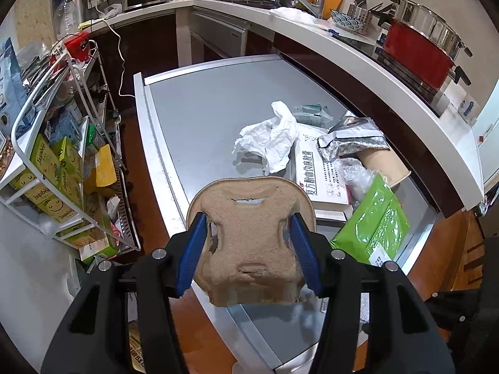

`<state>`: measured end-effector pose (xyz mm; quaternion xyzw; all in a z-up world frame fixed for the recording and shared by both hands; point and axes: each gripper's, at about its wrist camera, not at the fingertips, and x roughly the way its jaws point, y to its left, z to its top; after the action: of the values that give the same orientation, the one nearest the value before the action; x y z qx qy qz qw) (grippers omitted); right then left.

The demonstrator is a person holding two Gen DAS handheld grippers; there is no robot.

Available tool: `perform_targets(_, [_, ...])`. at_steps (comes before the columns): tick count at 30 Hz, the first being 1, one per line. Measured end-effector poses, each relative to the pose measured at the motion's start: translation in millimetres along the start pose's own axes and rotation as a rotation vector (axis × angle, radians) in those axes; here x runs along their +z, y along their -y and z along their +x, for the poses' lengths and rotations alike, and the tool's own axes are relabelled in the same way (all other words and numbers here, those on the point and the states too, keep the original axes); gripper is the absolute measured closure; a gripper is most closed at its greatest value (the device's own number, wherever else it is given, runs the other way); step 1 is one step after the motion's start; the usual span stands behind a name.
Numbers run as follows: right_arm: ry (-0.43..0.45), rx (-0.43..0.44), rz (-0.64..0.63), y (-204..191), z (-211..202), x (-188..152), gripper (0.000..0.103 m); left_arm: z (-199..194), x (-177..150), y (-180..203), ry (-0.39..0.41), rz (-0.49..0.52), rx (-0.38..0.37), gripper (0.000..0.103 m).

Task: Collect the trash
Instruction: 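Lift the carton piece with the left tool while the right tool grasps the white receipt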

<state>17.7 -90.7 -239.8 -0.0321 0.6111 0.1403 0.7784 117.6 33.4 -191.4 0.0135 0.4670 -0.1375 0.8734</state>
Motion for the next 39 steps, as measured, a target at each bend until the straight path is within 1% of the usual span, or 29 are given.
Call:
perform_targets(1, [-0.002, -0.003, -0.021, -1, -1, 0, 0.073, -1, 0, 0, 0.001, 0.0, 0.001, 0.048])
perform_targets(2, [0.007, -0.02, -0.047, -2, -3, 0, 0.062, -1, 0, 1, 0.002, 0.0, 0.002, 0.048])
perform_targets(3, [0.03, -0.029, -0.071, -4, -6, -1, 0.044, -1, 0, 1, 0.004, -0.001, 0.005, 0.048])
perform_targets(4, [0.045, -0.014, -0.102, -4, -10, -1, 0.043, -2, 0, 1, 0.005, -0.002, 0.006, 0.048])
perform_targets(8, [0.023, 0.065, -0.139, 5, -14, 3, 0.043, -5, 2, -1, 0.017, -0.023, 0.006, 0.048])
perform_targets(12, [0.01, 0.052, -0.189, 5, -7, 9, 0.043, -8, 2, -2, 0.026, -0.04, 0.008, 0.047])
perform_targets(13, [0.006, 0.052, -0.203, 3, -5, 10, 0.046, -8, 2, -3, 0.026, -0.042, 0.008, 0.047])
perform_targets(14, [-0.003, 0.054, -0.215, 2, -2, 12, 0.051, -8, 2, -3, 0.026, -0.044, 0.009, 0.047])
perform_targets(16, [-0.025, 0.052, -0.247, -1, 3, 14, 0.056, -9, 1, -4, 0.026, -0.052, 0.011, 0.047])
perform_targets(18, [-0.028, 0.043, -0.27, -3, 5, 13, 0.063, -10, 0, -6, 0.026, -0.061, 0.014, 0.047])
perform_targets(19, [-0.031, 0.044, -0.28, -4, 6, 12, 0.064, -10, 0, -7, 0.025, -0.064, 0.017, 0.047])
perform_targets(23, [-0.03, 0.032, -0.298, -5, 6, 13, 0.063, -11, -1, -9, 0.023, -0.074, 0.027, 0.047])
perform_targets(24, [-0.024, 0.035, -0.277, -3, 5, 14, 0.061, -11, -1, -9, 0.024, -0.078, 0.029, 0.047])
perform_targets(25, [-0.017, 0.036, -0.268, -4, 3, 14, 0.054, -11, -2, -10, 0.025, -0.08, 0.031, 0.047])
perform_targets(26, [-0.004, 0.03, -0.265, -4, 2, 14, 0.053, -12, -2, -10, 0.027, -0.084, 0.032, 0.047])
perform_targets(33, [-0.027, 0.014, -0.27, -11, 11, 17, 0.053, -12, -2, -12, 0.029, -0.094, 0.037, 0.047])
perform_targets(34, [-0.035, 0.02, -0.262, -11, 13, 18, 0.06, -13, -1, -12, 0.029, -0.094, 0.037, 0.047])
perform_targets(35, [-0.04, 0.023, -0.258, -9, 15, 18, 0.064, -13, -1, -12, 0.028, -0.094, 0.038, 0.047])
perform_targets(39, [-0.036, 0.047, -0.243, -4, 11, 16, 0.064, -14, -1, -12, 0.029, -0.096, 0.038, 0.047])
